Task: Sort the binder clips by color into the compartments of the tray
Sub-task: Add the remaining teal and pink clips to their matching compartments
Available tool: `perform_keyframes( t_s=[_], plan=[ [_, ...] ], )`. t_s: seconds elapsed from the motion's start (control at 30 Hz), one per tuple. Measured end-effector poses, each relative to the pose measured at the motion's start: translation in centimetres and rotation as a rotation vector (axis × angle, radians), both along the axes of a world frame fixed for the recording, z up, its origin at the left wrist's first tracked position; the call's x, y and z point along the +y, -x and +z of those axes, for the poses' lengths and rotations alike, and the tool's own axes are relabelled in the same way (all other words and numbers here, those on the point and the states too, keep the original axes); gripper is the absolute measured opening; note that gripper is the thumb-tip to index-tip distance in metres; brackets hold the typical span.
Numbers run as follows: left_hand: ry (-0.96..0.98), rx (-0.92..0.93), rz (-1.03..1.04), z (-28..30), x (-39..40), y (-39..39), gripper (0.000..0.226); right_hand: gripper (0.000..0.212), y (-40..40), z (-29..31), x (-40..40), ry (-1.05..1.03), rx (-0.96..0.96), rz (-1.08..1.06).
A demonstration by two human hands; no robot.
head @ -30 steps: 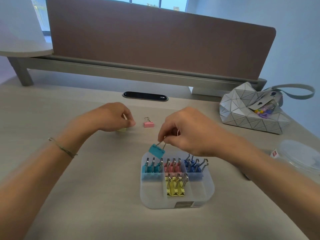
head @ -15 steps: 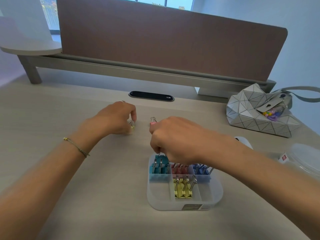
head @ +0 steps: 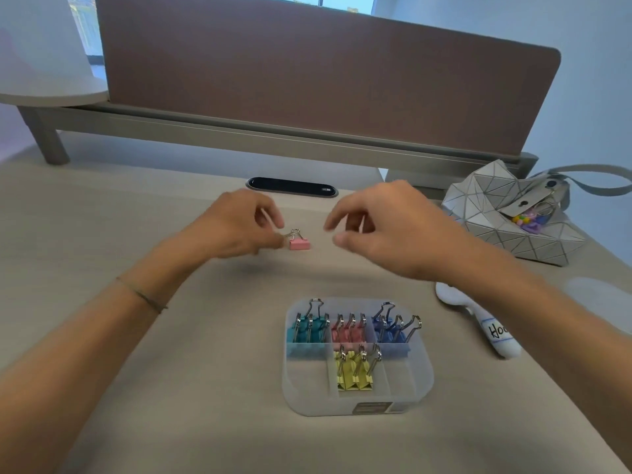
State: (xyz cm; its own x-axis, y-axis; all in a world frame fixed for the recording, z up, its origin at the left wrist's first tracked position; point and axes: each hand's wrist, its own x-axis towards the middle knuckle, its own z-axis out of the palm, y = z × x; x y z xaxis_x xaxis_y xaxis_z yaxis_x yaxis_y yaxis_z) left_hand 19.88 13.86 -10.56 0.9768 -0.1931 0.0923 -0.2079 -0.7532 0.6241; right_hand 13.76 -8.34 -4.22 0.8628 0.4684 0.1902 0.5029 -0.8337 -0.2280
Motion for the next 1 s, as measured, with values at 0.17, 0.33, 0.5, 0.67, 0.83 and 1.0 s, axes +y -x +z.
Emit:
perform_keyframes(
  t_s=[0.17,0.33,0.5,0.67,0.83,1.0],
  plan=[
    [0.478,0.01,-0.372,5.4,-3.3,4.6,0.03,0.012,1.3,0.1,-2.5,-0.594,0.257,-0.06],
    [0.614,0.199,-0.581,5.3,-4.4,5.5,0.03,0.007,4.7,0.7,-4.2,-0.727,0.134,0.071],
    [0.394,0.178,-0.519,4.3,-3.9,4.6,0.036,0.01,8.1,0.3,-4.5,-0.279,0.093,0.171],
    [0.336,0.157,-0.281,2.2,-3.3,2.8,0.018,0.019,9.1,-1.8,-3.3,0.072,0.132,0.181],
    [0.238,0.168,-0.227,1.1,-3.2,2.3,0.013,0.021,9.5,-2.4,-2.6,0.196,0.149,0.188],
    [0.199,0.155,-0.239,0.8,-3.6,2.3,0.011,0.018,9.5,-2.6,-2.1,0.232,0.205,0.173]
  ],
)
